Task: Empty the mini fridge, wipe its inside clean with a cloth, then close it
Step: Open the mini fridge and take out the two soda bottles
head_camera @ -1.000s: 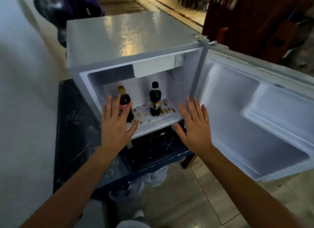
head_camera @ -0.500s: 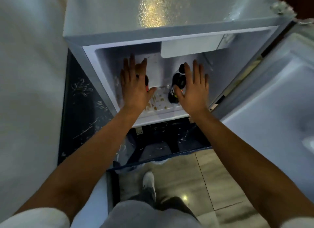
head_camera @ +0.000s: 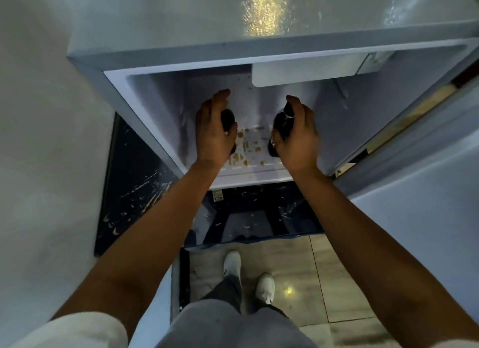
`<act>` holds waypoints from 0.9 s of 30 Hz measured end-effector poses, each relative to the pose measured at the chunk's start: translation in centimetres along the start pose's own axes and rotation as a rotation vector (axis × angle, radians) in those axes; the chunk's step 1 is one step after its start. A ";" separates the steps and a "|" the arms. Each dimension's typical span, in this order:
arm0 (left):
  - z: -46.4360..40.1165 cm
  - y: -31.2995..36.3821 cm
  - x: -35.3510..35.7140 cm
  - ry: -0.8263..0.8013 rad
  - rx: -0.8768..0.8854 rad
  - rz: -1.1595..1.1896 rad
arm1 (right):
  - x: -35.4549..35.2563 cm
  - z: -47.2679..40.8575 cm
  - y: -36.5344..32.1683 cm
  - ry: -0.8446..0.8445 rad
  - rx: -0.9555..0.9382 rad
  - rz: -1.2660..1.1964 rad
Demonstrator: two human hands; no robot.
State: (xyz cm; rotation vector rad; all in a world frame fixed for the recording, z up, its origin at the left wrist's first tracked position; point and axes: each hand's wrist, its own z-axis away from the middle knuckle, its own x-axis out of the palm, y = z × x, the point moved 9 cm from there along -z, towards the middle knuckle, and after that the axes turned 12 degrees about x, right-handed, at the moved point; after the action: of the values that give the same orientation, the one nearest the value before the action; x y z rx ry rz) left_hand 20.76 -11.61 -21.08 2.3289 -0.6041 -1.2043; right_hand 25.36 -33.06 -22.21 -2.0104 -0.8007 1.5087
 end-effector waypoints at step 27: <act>12.2 8.4 -12.2 0.108 -0.224 0.344 | -8.5 9.8 -4.7 -0.371 -0.027 -0.325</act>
State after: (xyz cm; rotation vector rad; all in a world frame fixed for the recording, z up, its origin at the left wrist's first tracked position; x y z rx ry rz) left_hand 2.70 -13.78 -14.87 1.9891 -0.7536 -0.9302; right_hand 13.31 -35.35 -15.82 -1.5382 -1.2337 1.6967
